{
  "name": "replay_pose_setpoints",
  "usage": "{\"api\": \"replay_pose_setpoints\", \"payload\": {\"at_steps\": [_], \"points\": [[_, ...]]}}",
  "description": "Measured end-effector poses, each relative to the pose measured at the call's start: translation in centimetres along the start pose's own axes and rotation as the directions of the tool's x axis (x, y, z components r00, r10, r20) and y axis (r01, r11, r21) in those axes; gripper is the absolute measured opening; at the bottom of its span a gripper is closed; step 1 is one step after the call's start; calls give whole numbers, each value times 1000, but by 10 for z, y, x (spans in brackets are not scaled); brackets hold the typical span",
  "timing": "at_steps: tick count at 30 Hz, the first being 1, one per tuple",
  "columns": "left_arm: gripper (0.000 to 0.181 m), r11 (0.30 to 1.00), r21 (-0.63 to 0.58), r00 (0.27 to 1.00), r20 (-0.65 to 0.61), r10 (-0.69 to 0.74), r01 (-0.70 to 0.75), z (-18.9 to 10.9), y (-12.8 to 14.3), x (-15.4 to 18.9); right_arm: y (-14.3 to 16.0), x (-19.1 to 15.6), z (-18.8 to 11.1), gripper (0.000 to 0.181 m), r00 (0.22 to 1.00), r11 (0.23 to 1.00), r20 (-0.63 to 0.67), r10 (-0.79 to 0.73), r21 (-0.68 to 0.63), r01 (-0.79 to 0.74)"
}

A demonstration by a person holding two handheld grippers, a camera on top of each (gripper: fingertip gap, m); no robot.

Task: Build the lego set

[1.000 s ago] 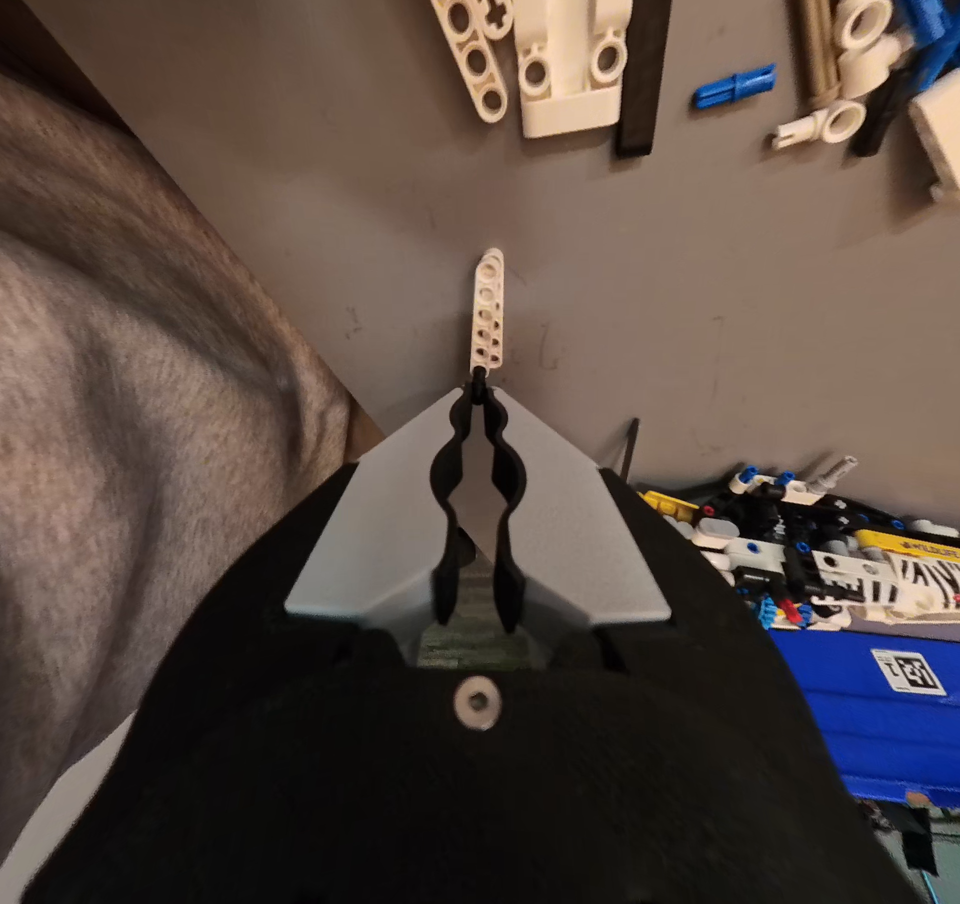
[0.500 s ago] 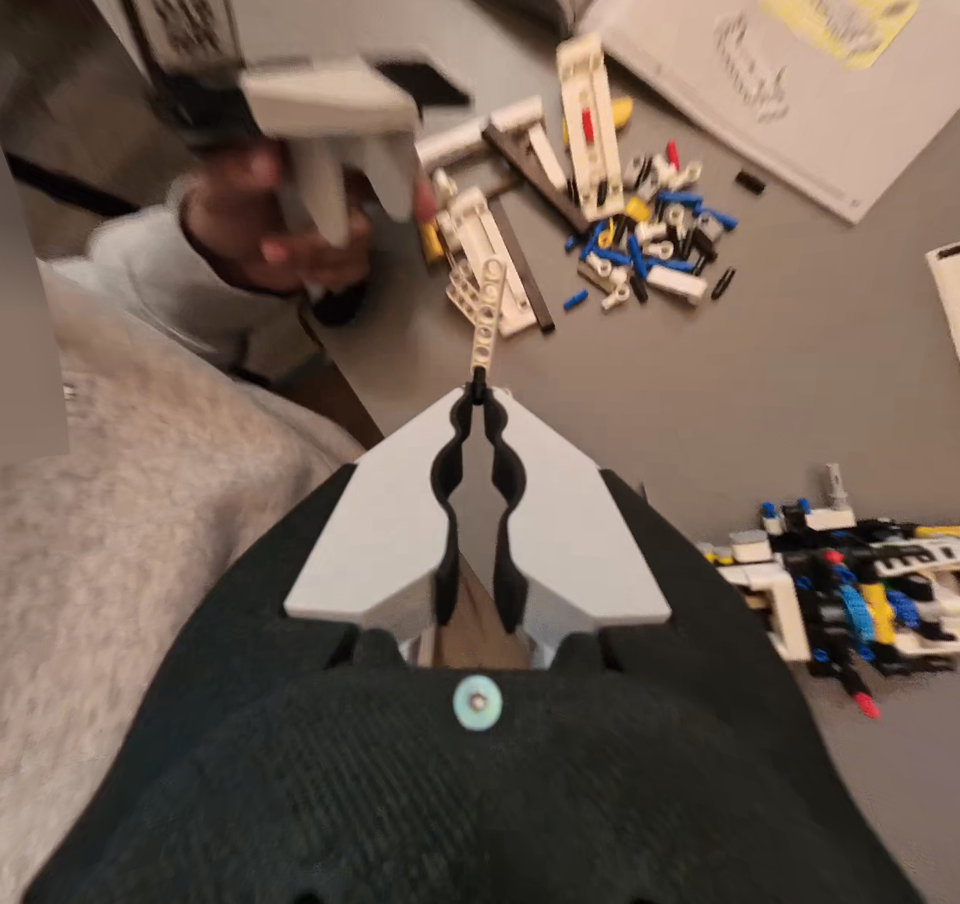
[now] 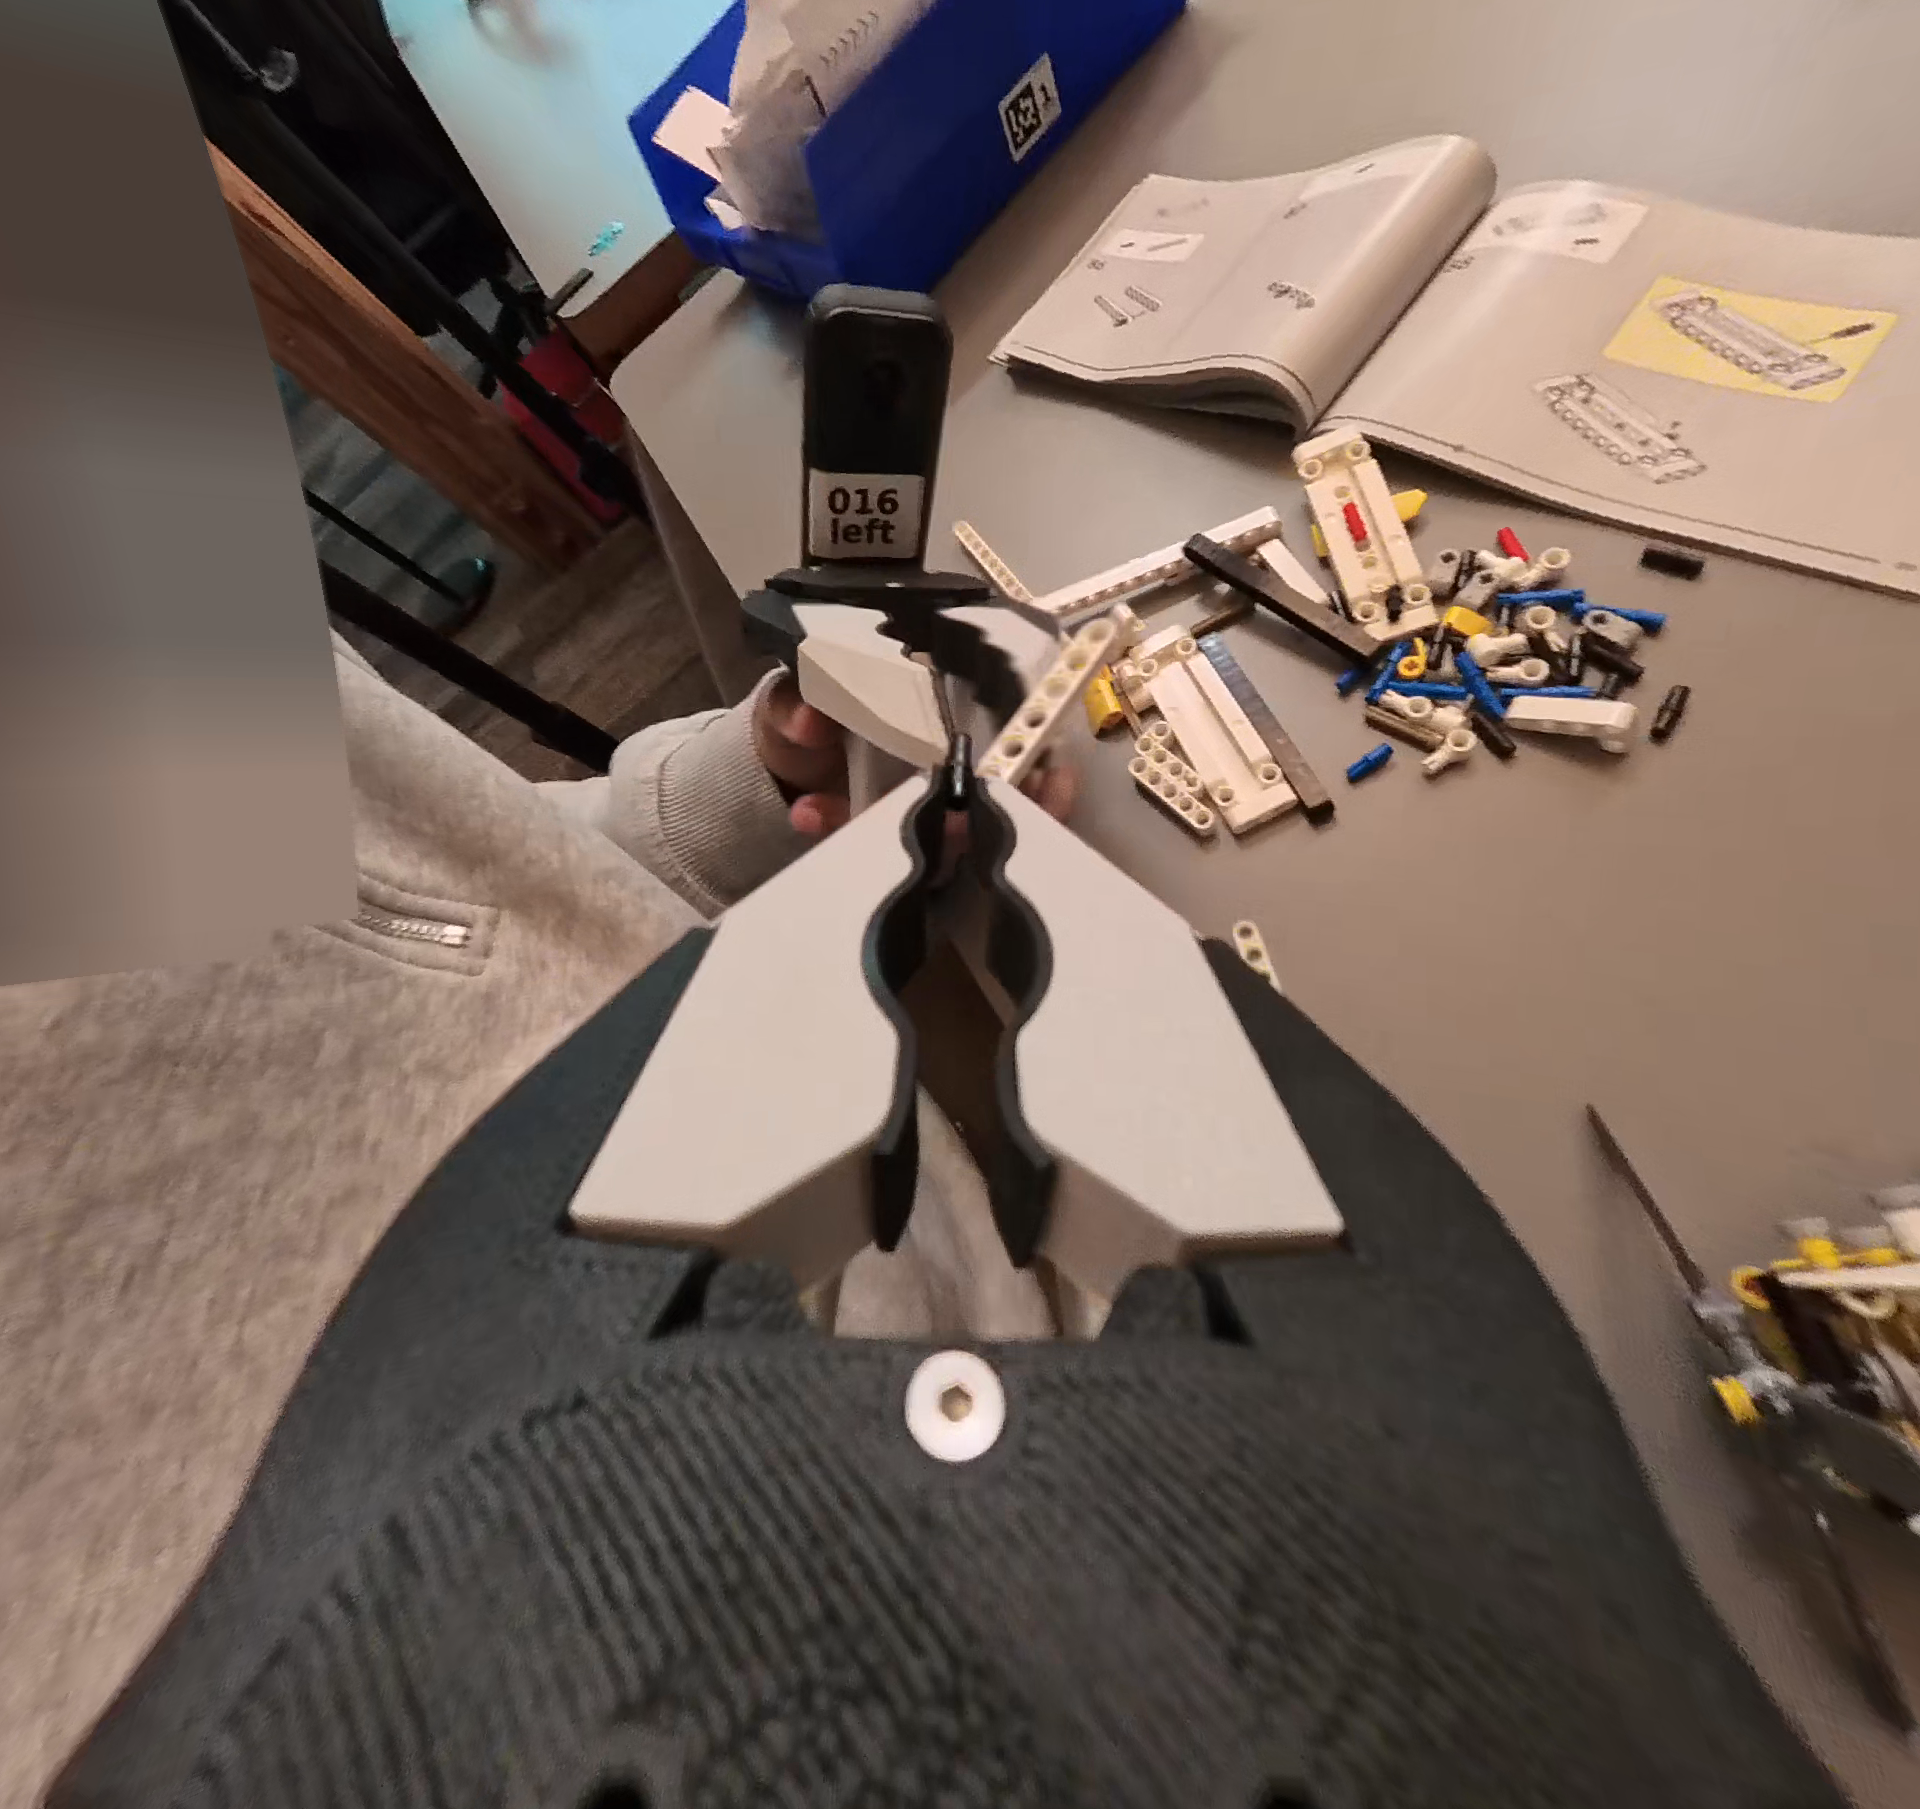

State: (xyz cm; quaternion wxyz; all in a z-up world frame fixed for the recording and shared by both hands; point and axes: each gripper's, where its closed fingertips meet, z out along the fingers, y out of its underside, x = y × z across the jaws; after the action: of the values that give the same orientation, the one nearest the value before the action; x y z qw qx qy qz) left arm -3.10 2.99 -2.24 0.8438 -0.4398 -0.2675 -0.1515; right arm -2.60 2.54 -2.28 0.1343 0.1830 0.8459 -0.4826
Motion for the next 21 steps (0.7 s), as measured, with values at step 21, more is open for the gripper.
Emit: {"api": "replay_pose_setpoints", "payload": {"at_steps": [21], "points": [[0, 943, 26, 848, 446, 286, -331, -55, -53, -42, 49, 46, 1, 2, 967, 982, -214, -139, -157, 107]]}}
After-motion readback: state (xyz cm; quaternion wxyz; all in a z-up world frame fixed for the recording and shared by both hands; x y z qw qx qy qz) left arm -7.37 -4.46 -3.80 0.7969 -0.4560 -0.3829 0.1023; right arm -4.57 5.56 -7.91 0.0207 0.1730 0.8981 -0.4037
